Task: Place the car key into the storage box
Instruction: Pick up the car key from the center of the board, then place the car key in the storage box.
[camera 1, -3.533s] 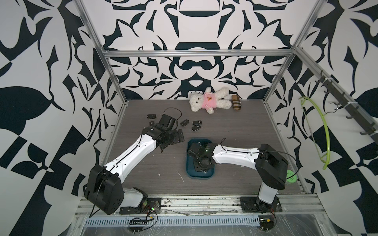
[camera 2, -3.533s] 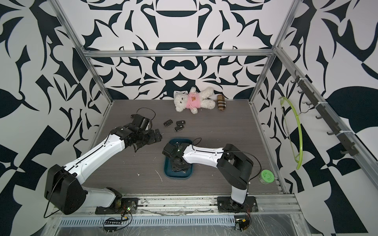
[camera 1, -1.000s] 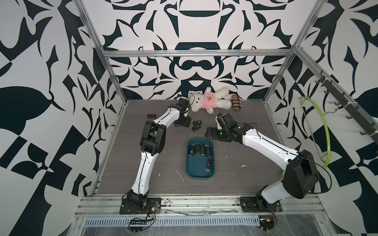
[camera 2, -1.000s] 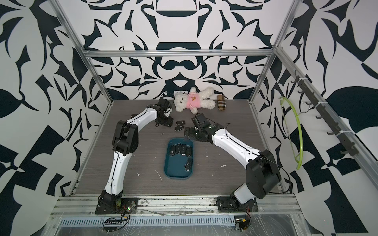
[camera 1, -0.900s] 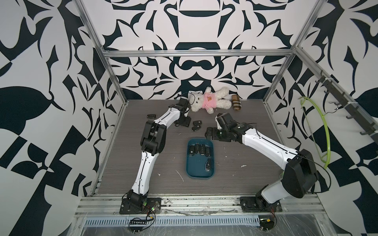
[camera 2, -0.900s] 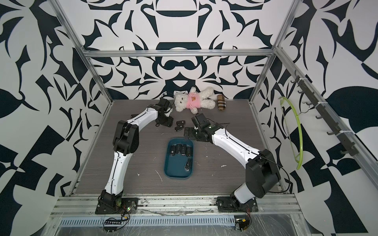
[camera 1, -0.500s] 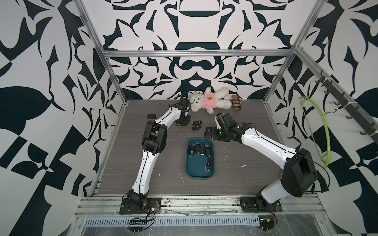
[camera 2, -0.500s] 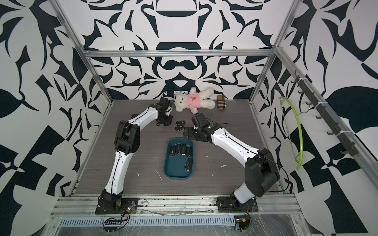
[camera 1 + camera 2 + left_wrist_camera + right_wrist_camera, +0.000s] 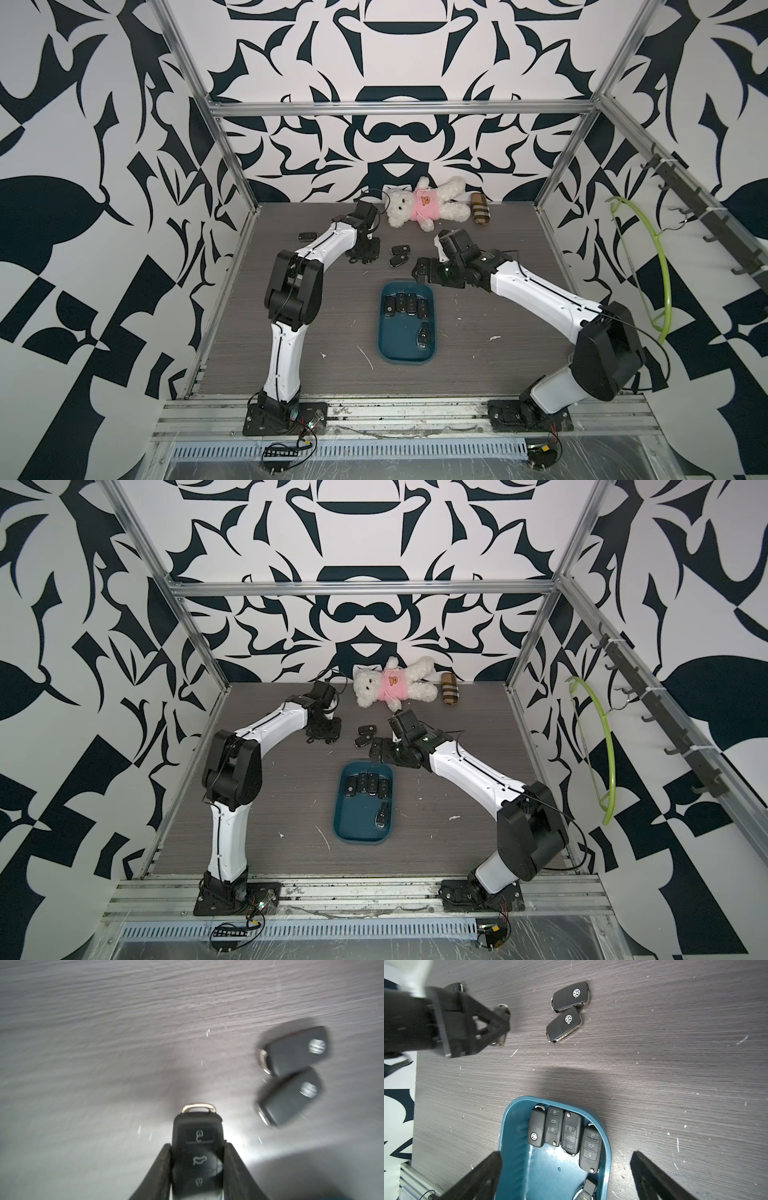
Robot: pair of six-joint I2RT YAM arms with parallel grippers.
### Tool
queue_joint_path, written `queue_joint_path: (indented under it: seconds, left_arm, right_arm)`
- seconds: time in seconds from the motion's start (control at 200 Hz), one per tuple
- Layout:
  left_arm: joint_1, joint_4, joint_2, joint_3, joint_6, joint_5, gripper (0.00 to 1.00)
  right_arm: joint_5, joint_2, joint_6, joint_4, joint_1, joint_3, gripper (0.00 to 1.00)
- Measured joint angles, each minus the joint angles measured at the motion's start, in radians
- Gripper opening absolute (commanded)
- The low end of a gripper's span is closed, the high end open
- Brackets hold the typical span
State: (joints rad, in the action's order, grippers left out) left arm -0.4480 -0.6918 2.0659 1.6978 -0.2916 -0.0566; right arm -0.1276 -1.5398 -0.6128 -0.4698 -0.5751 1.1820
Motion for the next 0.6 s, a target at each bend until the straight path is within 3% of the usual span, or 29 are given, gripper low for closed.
queue_joint_path:
  seconds: [0.275, 0.6]
  left_arm:
    - [-0.140, 0.021, -0.254, -0.218, -0.173, -0.041, 0.36]
    - [-0.358, 0.021, -0.382, -0.414, -0.396, -0.124, 0.35]
  right_arm:
    - [-0.038, 0.039, 0.023, 0.010, 0.000, -0.059, 0.99]
    - [-0.049, 0.205, 0.043, -0.010, 0.004, -0.158, 0.99]
